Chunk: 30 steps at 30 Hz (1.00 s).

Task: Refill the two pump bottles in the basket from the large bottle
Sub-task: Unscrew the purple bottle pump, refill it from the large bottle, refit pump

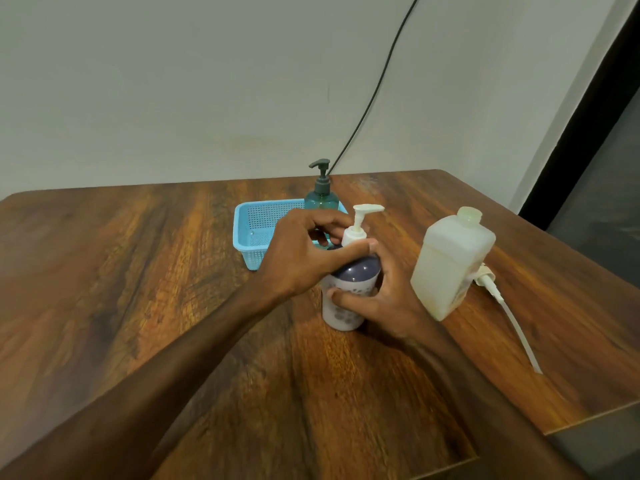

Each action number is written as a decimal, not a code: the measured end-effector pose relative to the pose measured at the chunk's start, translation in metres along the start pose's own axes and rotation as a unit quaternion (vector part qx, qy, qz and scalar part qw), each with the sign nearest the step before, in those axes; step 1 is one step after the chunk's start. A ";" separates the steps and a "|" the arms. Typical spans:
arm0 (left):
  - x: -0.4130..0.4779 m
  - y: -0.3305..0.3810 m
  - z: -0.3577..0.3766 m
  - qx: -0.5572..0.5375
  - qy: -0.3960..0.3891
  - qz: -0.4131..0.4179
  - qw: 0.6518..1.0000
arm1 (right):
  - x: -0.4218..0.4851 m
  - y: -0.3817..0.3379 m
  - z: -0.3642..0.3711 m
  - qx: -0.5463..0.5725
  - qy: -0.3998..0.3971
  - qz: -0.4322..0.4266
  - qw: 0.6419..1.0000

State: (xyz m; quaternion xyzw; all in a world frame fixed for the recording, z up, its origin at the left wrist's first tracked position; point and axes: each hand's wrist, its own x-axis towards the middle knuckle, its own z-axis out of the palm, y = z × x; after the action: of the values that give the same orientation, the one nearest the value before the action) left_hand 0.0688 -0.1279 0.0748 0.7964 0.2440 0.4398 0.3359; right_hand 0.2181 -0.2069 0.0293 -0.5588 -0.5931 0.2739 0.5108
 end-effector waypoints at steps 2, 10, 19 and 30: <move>-0.001 0.001 -0.005 -0.011 -0.021 0.006 1.000 | 0.000 0.001 0.001 0.001 0.002 0.003 1.000; 0.003 -0.001 -0.017 -0.015 -0.104 0.030 0.994 | 0.001 0.003 0.000 0.026 -0.015 -0.011 0.999; 0.000 0.000 -0.009 0.048 -0.011 -0.002 0.999 | 0.000 0.002 -0.001 0.035 -0.020 -0.023 0.999; -0.002 0.001 -0.008 -0.067 -0.052 -0.009 0.996 | 0.000 0.003 0.000 0.023 -0.013 -0.026 0.999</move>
State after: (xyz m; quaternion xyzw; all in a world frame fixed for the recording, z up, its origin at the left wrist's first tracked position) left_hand 0.0610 -0.1277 0.0774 0.7916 0.2033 0.4102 0.4047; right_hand 0.2197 -0.2064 0.0265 -0.5277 -0.6076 0.2809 0.5230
